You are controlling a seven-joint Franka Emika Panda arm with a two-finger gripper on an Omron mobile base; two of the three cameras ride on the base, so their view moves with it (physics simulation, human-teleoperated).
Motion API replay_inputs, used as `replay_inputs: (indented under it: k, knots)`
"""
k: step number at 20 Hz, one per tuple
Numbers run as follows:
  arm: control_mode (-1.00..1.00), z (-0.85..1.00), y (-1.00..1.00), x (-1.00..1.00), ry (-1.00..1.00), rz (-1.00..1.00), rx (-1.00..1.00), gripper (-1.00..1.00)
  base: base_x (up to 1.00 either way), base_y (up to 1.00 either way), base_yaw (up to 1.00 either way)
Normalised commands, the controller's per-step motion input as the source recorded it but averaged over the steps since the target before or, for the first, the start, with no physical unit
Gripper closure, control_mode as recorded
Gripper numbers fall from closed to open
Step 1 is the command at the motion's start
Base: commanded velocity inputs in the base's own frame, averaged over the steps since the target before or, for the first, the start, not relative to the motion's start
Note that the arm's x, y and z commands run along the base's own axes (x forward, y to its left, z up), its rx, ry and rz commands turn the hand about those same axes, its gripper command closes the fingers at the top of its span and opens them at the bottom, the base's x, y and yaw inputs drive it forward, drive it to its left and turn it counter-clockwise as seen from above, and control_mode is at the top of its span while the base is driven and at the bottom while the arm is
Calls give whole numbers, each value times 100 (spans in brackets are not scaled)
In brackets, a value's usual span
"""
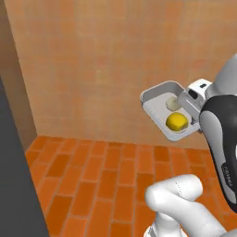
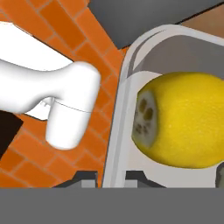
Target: Take the meat container that has the steak and place it on the second highest rack of the freezer. Then take the vegetable container that has the lemon and garlic and place it on the highest rack of the freezer.
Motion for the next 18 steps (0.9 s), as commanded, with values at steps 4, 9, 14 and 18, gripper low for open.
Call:
replay_inputs:
  k: [4, 9, 14, 18]
  knots:
    - [100, 0, 0, 0, 0, 0, 0, 100, 77, -21, 73]
    - [100, 0, 0, 0, 0, 0, 0, 100, 47, -33, 75]
    - [100, 0, 0, 0, 0, 0, 0, 100, 8, -21, 77]
    - [100, 0, 0, 0, 0, 0, 0, 100, -2, -1, 73]
